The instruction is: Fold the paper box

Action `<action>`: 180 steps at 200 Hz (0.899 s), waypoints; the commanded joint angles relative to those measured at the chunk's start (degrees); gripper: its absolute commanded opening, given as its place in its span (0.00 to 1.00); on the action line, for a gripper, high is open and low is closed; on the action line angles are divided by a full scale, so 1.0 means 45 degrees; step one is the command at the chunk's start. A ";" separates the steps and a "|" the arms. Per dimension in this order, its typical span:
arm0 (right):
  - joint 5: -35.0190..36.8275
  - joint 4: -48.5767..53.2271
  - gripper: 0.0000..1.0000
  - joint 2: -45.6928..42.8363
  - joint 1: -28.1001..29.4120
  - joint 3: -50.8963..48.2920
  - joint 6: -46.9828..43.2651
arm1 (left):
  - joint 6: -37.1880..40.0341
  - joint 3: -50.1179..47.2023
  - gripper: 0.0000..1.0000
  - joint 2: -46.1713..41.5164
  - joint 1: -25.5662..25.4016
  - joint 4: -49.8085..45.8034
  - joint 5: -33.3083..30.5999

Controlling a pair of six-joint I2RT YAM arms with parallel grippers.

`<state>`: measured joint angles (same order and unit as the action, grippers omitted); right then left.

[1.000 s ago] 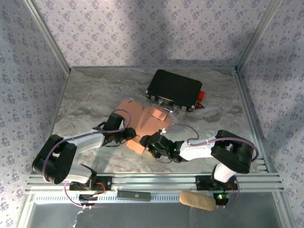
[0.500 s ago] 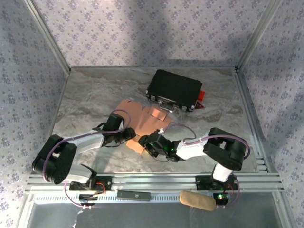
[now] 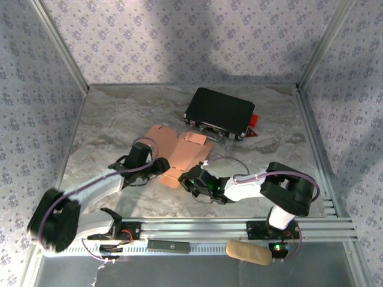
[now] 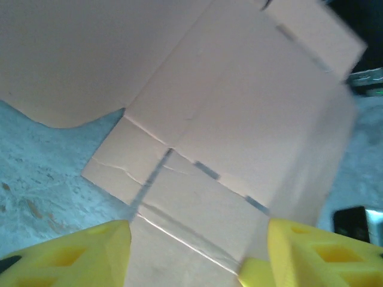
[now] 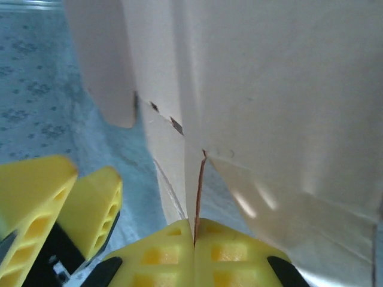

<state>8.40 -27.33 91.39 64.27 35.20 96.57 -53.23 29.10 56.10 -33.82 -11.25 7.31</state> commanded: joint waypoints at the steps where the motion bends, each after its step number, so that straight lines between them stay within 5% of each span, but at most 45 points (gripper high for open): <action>1: 0.0647 0.1173 0.00 -0.0686 -0.0015 0.0471 0.0550 | 0.0492 0.0468 0.68 -0.1949 -0.1470 -0.1844 -0.2462; 60: 0.0454 0.6382 0.00 -0.1839 -0.0651 0.3223 0.0560 | 0.4791 0.0586 0.60 -0.2251 -0.5462 -0.2448 -0.6868; 95: -0.0189 0.8110 0.00 -0.1980 -0.1229 0.4392 0.0385 | 0.7973 -0.0146 0.59 -0.2308 -0.8726 -0.0671 -1.2619; 112: -0.0355 0.8940 0.00 -0.2050 -0.1399 0.4961 0.0040 | 0.9973 -0.0778 0.61 -0.2072 -0.9471 0.1262 -1.4020; 140: -0.0488 0.9853 0.00 -0.2205 -0.1532 0.5455 -0.0180 | 1.2178 -0.1257 0.63 -0.1045 -0.9455 0.3701 -1.4713; 180: -0.0519 0.9979 0.00 -0.2445 -0.1539 0.5478 -0.0104 | 1.3128 -0.1056 0.63 -0.0147 -0.8657 0.5227 -1.3485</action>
<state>5.98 13.65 82.11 57.49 58.35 96.62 -0.62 23.35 54.72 -74.35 3.77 -53.39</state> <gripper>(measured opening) 0.061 0.634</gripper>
